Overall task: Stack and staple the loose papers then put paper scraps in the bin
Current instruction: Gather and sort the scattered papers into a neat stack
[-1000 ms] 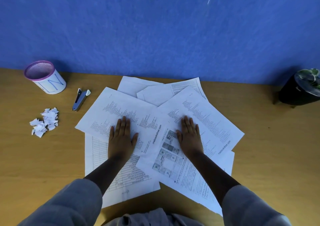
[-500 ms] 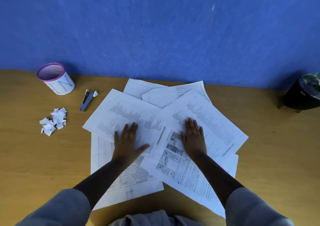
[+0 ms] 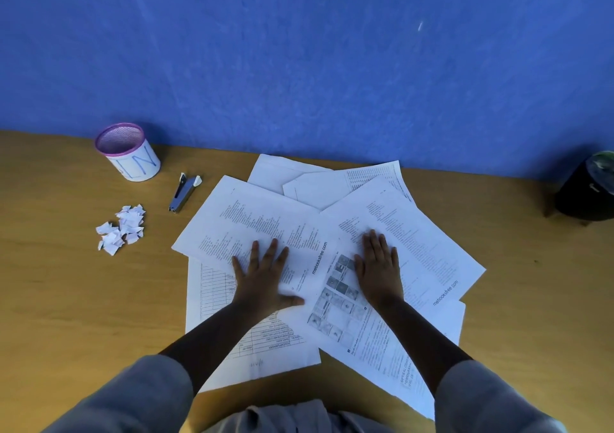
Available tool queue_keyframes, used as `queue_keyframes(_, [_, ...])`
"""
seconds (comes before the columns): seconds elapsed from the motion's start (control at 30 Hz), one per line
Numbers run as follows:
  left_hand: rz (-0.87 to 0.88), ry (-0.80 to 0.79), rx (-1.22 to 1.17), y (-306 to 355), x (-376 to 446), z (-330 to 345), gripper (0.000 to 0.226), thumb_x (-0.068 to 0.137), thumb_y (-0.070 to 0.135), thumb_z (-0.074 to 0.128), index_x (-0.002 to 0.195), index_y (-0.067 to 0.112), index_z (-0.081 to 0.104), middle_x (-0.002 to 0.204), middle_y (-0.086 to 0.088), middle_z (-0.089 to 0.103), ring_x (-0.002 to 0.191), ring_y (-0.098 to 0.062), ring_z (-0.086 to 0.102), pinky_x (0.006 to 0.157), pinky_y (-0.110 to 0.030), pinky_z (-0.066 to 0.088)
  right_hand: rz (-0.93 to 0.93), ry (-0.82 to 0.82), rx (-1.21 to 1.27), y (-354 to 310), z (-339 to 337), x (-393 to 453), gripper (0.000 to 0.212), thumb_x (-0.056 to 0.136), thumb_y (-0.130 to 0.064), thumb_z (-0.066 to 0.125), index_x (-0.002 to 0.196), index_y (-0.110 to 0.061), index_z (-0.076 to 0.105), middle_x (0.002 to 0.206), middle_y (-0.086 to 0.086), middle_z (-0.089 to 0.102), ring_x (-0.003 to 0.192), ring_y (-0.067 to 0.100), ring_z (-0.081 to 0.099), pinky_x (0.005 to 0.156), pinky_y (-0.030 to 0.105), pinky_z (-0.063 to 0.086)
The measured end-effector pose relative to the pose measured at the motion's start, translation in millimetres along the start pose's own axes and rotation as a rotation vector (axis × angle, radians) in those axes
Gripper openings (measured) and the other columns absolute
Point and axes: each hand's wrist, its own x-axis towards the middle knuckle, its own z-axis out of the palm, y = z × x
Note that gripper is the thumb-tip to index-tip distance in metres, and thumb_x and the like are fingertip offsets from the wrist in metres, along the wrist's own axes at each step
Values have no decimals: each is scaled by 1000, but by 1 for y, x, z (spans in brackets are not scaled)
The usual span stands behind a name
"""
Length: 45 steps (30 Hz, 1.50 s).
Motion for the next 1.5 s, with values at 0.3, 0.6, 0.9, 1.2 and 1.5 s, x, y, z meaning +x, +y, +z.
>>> queue_keyframes(0.3, [-21,124,92,1,3,-17,55,56,23,85,108,23,66,115,-6,68,106,-38,62,78,-70,43,6,-72,259,-23,-21,3,57,98,-28,38,149,-12,15,159,6,13,148,22,4,119,35,1])
queue_keyframes(0.6, [-30,257,-63,10,-3,-23,58,63,16,81,117,18,60,121,-13,64,108,-39,61,81,-71,40,268,-128,1138,-99,-45,-8,75,89,-16,60,148,-20,14,150,9,37,130,25,47,104,46,44])
queue_keyframes(0.9, [-622,475,-680,-7,-16,-33,82,81,18,66,144,8,15,155,-14,13,143,-33,12,112,-54,18,700,-373,1654,-96,-54,-12,65,96,0,44,148,-10,9,118,27,59,82,23,70,93,35,48])
queue_keyframes(1.2, [-938,562,-1335,-19,-3,-51,58,85,6,57,135,4,28,134,-10,44,120,-28,46,98,-42,42,631,-568,1517,-106,-37,-9,54,89,-17,62,136,-4,40,103,17,67,72,17,68,69,31,56])
queue_keyframes(1.5, [-885,357,-1731,-29,-2,-53,48,91,40,47,128,11,38,111,-9,55,105,-29,56,91,-42,45,581,-508,1559,-116,-50,-22,26,88,-1,59,114,3,57,86,11,64,65,12,64,67,24,59])
